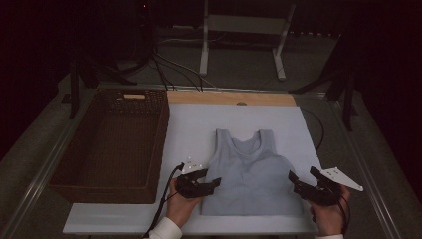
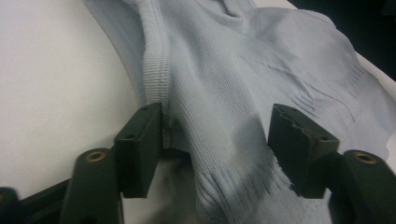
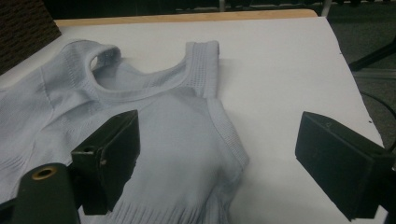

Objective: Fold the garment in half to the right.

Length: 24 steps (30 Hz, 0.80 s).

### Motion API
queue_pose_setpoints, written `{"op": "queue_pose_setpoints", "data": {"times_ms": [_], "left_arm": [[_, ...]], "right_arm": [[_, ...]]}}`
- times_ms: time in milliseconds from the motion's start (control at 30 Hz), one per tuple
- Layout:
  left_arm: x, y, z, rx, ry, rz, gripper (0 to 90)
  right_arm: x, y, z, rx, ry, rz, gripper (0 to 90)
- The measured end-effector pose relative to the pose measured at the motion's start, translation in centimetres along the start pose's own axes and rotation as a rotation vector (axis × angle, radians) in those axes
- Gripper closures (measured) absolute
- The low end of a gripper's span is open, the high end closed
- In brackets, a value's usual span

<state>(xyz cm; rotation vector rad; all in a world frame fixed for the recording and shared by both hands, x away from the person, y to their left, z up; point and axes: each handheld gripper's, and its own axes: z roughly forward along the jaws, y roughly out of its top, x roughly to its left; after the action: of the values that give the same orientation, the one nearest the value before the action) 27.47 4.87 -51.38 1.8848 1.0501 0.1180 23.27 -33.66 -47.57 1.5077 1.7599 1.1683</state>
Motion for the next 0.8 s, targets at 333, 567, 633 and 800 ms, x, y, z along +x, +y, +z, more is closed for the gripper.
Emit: {"op": "queue_pose_setpoints", "data": {"times_ms": [333,567,633,800], "left_arm": [[-0.2,0.1,-0.5,0.011,0.002,-0.01,83.1],[-0.1,0.3,-1.0,0.019,0.018,-0.011,84.3],[0.1,0.4,-1.2,0.022,0.024,-0.007,84.4],[0.2,0.5,-1.8,0.017,0.041,-0.005,84.4]], "right_arm": [[0.3,0.0,0.1,0.004,0.005,-0.018,14.4],[0.3,0.0,0.0,0.006,0.007,-0.023,14.4],[0.3,0.0,0.0,0.006,0.007,-0.023,14.4],[0.2,-0.1,0.1,0.009,0.008,-0.022,14.5]]}}
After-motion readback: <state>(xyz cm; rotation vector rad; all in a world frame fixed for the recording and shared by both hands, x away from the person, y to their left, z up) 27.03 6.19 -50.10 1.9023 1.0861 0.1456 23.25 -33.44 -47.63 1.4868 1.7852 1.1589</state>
